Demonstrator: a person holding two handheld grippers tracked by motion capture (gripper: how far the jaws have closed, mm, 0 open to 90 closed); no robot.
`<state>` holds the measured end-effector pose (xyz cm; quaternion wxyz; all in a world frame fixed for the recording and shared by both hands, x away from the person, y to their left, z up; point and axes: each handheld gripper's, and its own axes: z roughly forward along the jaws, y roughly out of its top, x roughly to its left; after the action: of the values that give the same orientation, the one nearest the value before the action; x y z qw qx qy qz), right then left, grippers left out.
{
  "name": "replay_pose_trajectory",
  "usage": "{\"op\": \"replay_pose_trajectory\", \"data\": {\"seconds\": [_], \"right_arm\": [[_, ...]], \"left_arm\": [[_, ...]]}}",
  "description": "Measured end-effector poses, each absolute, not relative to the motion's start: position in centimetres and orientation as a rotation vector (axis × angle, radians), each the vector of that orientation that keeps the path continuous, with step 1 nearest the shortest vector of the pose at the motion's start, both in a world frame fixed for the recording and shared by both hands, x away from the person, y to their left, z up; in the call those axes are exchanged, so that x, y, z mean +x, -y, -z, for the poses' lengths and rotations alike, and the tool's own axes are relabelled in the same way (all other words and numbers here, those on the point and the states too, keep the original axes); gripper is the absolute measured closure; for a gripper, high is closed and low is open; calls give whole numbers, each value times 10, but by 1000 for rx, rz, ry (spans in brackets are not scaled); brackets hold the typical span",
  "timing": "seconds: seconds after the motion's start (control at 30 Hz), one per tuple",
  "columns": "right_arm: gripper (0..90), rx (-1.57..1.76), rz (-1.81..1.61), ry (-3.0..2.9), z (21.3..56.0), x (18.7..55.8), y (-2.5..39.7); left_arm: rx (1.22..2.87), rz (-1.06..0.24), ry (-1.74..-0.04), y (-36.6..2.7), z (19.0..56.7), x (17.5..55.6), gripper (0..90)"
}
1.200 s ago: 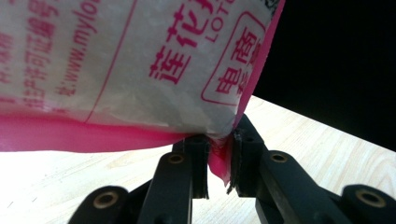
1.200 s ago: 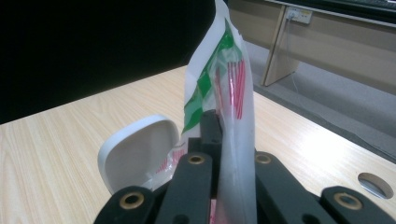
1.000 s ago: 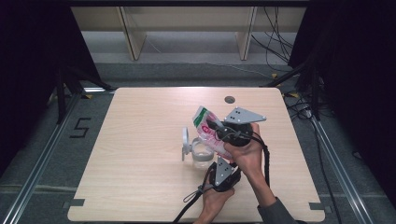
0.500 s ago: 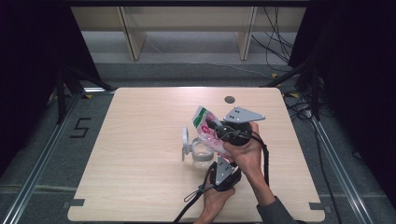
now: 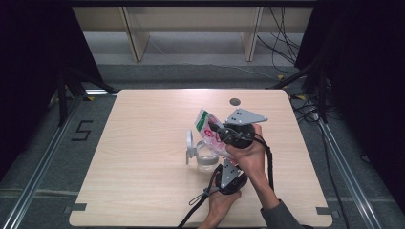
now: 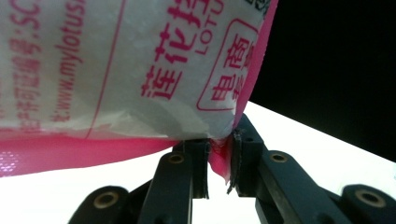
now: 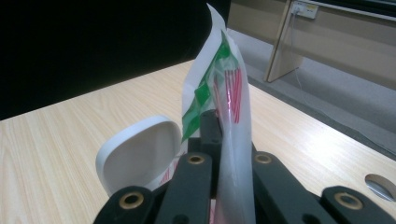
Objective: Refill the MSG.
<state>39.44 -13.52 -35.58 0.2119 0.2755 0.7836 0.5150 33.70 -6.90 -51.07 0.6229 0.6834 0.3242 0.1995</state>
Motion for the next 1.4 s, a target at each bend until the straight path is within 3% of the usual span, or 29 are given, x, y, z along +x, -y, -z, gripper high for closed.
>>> {"op": "replay_pose_trajectory", "data": {"seconds": [1.4], "right_arm": [[900,764,-1418,-2181,354,394,132]], "left_arm": [[1573,-454,-731,68,509,336,788]]}}
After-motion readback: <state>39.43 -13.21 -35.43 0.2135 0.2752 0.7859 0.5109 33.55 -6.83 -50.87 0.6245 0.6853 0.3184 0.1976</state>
